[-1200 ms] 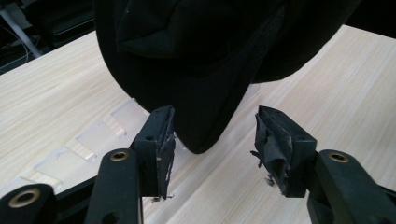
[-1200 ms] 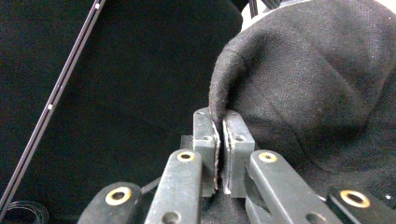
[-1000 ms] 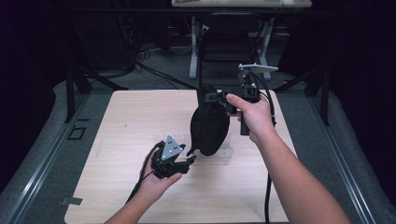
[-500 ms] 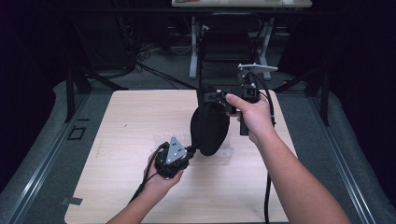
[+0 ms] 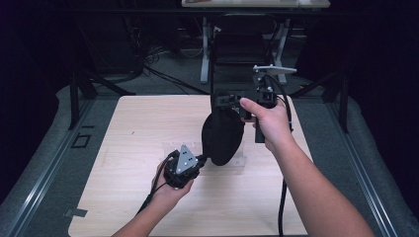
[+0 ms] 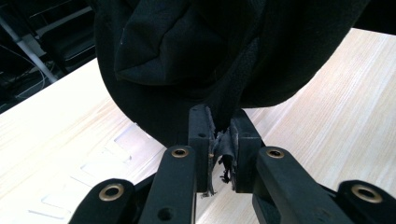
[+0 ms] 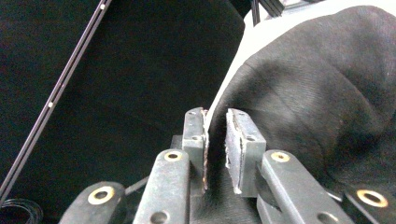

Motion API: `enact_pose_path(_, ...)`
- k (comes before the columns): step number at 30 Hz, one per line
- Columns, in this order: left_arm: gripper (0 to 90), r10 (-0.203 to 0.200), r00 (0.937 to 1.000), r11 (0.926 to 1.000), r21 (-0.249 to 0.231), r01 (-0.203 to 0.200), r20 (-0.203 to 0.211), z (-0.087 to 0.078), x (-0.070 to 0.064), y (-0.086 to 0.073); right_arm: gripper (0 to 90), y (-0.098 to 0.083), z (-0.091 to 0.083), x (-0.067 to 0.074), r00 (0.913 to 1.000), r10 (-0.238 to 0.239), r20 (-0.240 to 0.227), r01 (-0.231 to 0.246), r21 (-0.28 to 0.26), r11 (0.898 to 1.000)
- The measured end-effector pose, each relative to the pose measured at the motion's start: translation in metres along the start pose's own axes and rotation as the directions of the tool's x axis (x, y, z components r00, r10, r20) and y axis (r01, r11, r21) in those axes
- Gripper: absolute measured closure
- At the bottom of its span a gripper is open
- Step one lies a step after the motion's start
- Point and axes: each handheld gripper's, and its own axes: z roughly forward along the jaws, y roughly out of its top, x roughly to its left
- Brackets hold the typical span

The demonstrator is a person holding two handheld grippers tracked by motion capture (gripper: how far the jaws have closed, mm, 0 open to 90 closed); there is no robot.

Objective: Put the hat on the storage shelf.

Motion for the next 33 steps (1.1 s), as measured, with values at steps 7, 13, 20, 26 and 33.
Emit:
enact_pose_path(7,84.2,0.022,0.9996,0.9997,0.008,-0.022,-0.015,-0.003,0.002,-0.001,75.9,-0.001,-0.010,0.003,0.9994,-0.029,0.016,0.030,-0.022,0.999)
enact_pose_path(13,84.9,0.040,0.9988,0.9990,0.018,-0.040,-0.027,-0.005,0.005,-0.003,74.8,-0.005,-0.017,-0.002,0.9987,-0.034,0.037,0.035,-0.019,0.999)
enact_pose_path(20,85.1,0.053,0.9983,0.9983,0.025,-0.052,-0.027,-0.006,0.005,-0.006,73.9,-0.009,-0.029,-0.010,0.9975,-0.034,0.062,0.036,-0.038,0.999)
enact_pose_path(26,85.1,0.042,0.9988,0.9990,0.018,-0.041,-0.027,-0.007,0.007,-0.010,73.6,-0.012,-0.036,-0.015,0.9978,-0.026,0.060,0.029,-0.046,0.999)
enact_pose_path(33,85.2,0.016,0.9995,0.9998,0.010,-0.016,-0.026,-0.009,0.010,-0.014,72.7,-0.015,-0.040,-0.019,0.9976,-0.024,0.065,0.028,-0.056,0.998)
